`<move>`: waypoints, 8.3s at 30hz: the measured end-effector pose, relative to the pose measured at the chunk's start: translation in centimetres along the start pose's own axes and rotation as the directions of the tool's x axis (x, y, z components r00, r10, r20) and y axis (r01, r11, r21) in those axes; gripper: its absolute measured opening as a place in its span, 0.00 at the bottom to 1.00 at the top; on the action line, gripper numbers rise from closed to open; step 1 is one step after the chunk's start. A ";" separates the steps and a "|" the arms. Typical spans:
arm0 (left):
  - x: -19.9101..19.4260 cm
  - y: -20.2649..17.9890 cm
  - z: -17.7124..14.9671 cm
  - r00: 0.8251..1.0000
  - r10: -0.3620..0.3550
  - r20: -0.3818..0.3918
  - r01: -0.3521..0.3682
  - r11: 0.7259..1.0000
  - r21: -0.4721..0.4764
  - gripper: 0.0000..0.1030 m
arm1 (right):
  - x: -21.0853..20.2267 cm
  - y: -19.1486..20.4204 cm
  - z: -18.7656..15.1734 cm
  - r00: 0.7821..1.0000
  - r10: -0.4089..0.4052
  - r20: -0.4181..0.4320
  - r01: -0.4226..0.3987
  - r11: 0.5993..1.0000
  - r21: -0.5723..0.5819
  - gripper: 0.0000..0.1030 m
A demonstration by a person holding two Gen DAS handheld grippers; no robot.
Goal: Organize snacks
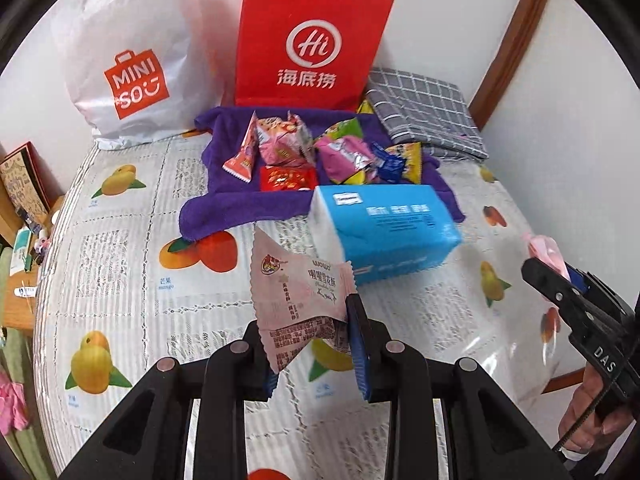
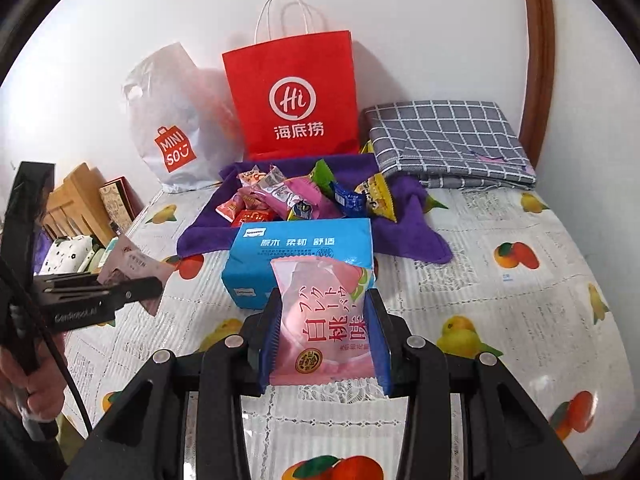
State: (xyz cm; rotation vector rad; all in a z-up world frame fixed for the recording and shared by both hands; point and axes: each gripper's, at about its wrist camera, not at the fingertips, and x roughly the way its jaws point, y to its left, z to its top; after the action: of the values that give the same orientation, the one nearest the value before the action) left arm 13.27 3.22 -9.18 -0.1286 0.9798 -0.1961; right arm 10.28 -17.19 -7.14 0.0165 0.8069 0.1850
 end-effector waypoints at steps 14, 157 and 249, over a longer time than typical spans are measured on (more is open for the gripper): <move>-3.5 -2.6 3.8 0.996 -0.045 0.072 0.041 0.998 0.049 0.27 | -3.7 1.3 4.3 0.998 -0.006 0.065 0.009 0.999 -0.039 0.38; 14.4 3.1 18.3 0.997 -0.042 -0.067 0.042 0.999 0.000 0.46 | 19.6 -3.0 16.3 0.989 0.044 -0.138 -0.054 0.996 -0.068 0.38; -15.4 -8.4 -7.0 0.962 0.069 0.264 -0.081 0.996 0.034 0.94 | -17.7 -0.9 -4.5 0.969 -0.227 0.096 0.220 0.972 0.078 0.99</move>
State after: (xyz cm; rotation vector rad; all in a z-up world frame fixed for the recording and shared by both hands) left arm -1.77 -1.68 1.10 -0.0739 0.7141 -0.1272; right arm -4.80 -21.37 2.33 -0.0023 0.7047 -0.0566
